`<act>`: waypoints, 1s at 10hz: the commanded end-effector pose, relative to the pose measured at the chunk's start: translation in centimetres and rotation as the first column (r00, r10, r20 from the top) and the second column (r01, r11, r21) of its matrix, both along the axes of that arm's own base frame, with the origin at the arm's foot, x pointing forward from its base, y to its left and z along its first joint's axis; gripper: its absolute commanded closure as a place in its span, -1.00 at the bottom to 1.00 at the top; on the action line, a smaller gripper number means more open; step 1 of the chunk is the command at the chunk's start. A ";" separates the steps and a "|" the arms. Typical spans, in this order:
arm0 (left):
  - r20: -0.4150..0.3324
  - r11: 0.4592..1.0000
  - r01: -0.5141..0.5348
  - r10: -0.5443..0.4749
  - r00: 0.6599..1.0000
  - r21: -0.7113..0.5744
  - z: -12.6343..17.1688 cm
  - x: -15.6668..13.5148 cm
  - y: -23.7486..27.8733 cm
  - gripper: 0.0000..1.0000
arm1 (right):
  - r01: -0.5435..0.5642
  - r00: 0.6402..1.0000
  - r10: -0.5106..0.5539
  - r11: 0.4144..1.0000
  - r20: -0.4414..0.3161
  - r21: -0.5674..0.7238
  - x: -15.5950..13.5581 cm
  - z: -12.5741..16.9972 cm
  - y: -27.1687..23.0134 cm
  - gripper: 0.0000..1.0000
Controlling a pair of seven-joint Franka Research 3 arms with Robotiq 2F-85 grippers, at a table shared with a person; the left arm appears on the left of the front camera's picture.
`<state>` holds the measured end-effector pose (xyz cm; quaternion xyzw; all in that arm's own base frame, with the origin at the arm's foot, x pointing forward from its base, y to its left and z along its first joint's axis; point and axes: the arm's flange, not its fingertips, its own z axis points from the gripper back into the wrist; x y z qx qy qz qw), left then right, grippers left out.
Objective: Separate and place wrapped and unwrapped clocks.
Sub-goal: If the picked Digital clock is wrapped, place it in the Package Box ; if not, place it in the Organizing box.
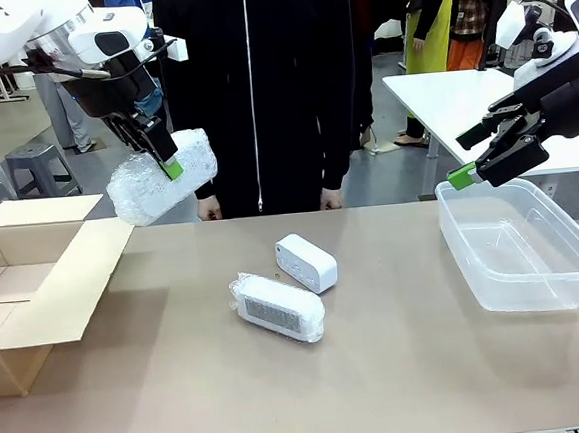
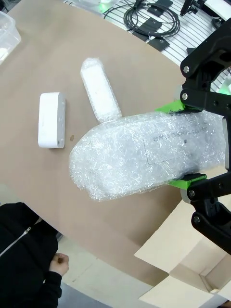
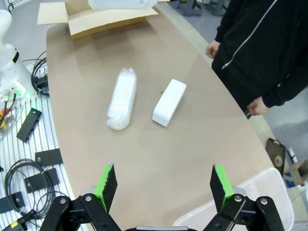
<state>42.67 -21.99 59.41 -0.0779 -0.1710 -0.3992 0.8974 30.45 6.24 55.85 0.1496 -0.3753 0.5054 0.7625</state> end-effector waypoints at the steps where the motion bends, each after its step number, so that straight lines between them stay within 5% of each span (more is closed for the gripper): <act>1: 0.001 1.000 -0.006 0.006 1.000 0.003 0.4 0.0 0.1 0.29 | -0.007 1.000 0.007 1.000 -0.005 0.011 0.1 -0.1 0.0 -1.00; 2: 0.000 1.000 0.000 0.000 1.000 0.000 0.0 0.0 0.0 -0.10 | -0.007 1.000 0.007 1.000 -0.005 0.011 0.1 -0.1 0.0 -1.00; 4: 0.028 0.968 -0.249 0.249 0.968 -0.021 2.4 4.5 5.6 -0.10 | -0.007 1.000 0.007 1.000 -0.005 0.011 0.1 -0.1 0.0 -1.00; 6: 0.020 0.899 -0.435 0.436 0.900 -0.044 2.5 8.4 11.7 -0.10 | -0.007 1.000 0.007 1.000 -0.005 0.011 0.1 -0.1 0.0 -1.00; 10: 0.021 0.773 -0.631 0.632 0.775 0.065 -4.1 13.7 22.1 -0.10 | -0.007 1.000 0.007 1.000 -0.005 0.011 0.1 -0.1 0.0 -1.00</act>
